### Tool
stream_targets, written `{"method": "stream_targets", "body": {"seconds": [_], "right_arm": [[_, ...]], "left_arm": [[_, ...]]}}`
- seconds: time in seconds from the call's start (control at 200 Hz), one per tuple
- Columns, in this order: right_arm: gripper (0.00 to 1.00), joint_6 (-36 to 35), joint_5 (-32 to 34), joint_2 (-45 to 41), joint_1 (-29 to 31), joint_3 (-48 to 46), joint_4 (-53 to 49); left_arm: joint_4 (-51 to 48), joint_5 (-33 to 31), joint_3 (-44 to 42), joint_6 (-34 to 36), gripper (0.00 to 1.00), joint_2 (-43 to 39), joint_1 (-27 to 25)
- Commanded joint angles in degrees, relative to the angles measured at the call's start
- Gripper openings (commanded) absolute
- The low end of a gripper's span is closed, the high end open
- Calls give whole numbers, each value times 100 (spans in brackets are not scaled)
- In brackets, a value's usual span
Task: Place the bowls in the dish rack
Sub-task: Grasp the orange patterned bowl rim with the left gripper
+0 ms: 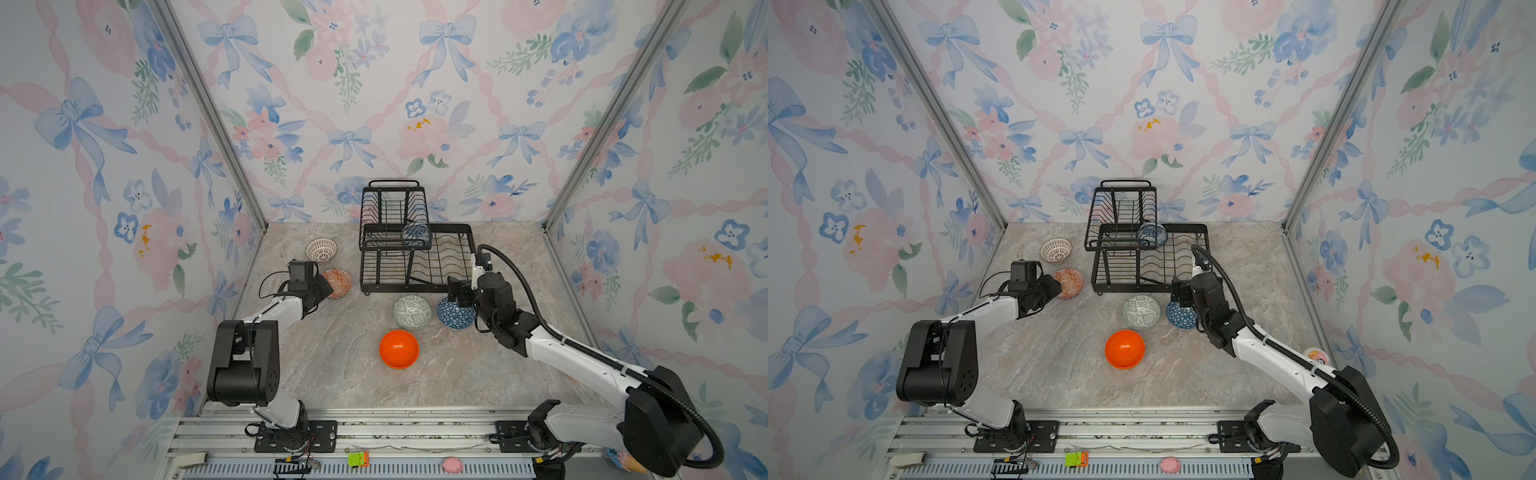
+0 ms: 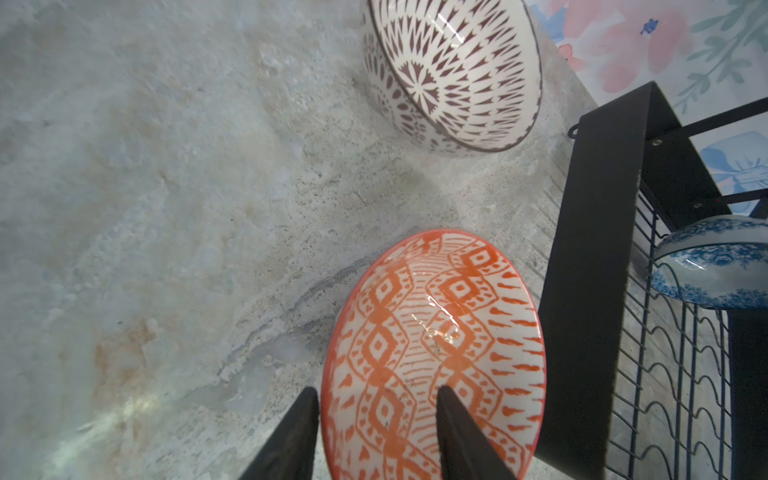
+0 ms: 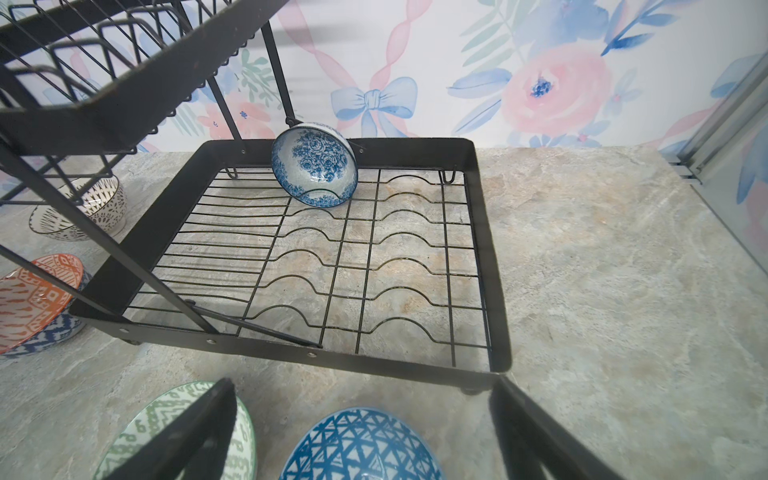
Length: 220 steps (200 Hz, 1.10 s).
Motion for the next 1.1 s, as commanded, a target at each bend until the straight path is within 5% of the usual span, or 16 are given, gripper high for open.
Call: {"method": "stream_targets", "body": {"seconds": [0.0, 0.315, 1.095], "right_arm": [[97, 43, 101, -113, -3, -166, 272], [97, 118, 61, -120, -40, -203, 277], [97, 319, 131, -34, -155, -209, 209]], "left_arm": [[-246, -240, 116, 242, 44, 88, 31], [-386, -383, 261, 381, 37, 376, 32], [-377, -387, 110, 338, 3, 232, 1]]}}
